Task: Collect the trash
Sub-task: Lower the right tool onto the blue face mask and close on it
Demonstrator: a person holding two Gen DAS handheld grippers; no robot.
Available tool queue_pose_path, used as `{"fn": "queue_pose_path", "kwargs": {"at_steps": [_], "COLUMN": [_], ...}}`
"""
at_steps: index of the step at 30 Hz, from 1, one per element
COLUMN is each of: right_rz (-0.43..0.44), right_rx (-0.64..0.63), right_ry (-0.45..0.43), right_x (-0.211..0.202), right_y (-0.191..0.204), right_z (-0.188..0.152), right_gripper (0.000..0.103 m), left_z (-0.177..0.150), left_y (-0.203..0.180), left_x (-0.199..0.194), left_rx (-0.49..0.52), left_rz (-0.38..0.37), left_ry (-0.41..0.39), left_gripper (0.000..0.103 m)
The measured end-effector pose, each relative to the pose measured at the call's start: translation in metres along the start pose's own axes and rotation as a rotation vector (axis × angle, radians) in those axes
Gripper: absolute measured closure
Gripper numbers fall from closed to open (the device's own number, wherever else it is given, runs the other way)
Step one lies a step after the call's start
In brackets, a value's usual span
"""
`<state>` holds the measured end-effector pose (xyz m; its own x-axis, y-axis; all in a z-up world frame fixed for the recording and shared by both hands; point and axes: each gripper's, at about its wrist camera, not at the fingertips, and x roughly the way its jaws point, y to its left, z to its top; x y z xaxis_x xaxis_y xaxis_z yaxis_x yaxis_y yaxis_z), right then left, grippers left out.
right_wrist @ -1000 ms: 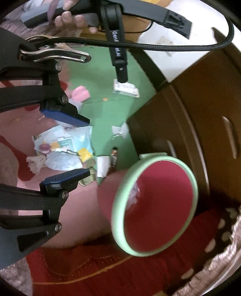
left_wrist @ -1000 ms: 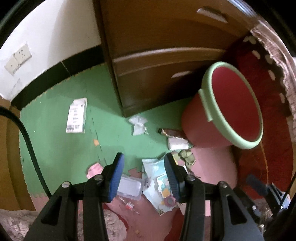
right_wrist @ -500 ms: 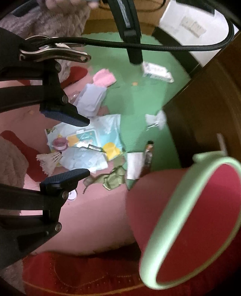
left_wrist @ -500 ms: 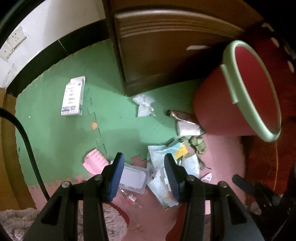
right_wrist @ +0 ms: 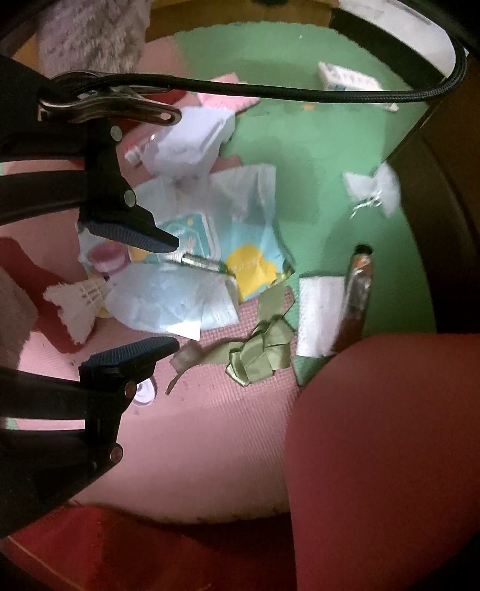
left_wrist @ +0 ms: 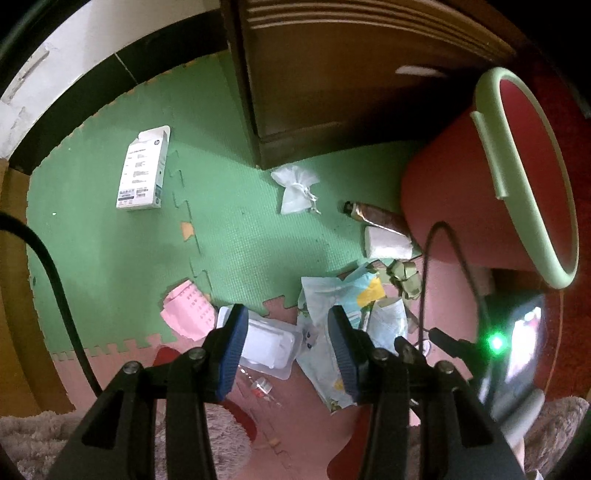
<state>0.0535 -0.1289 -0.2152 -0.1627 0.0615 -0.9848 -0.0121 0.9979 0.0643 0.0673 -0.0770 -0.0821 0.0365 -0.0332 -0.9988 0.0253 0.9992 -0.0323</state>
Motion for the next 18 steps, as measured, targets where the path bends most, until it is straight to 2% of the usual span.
{"fn": "queue_pose_path", "kwargs": {"at_steps": [6, 9, 18], "right_rz": [0.035, 0.079, 0.086], "right_rx": [0.036, 0.062, 0.067], "right_ry": [0.054, 0.088, 0.125], "right_x": [0.027, 0.038, 0.056], "right_y": [-0.012, -0.016, -0.021], "right_z": [0.002, 0.002, 0.003], "right_gripper": [0.055, 0.053, 0.052], "left_z": [0.001, 0.0, 0.001], "left_y": [0.002, 0.004, 0.0], "left_x": [0.013, 0.016, 0.018], "left_rx": [-0.016, -0.029, -0.025], "left_rz": [0.011, 0.013, 0.014], "left_ry": [0.03, 0.037, 0.034], "left_gripper": [0.056, 0.056, 0.056]}}
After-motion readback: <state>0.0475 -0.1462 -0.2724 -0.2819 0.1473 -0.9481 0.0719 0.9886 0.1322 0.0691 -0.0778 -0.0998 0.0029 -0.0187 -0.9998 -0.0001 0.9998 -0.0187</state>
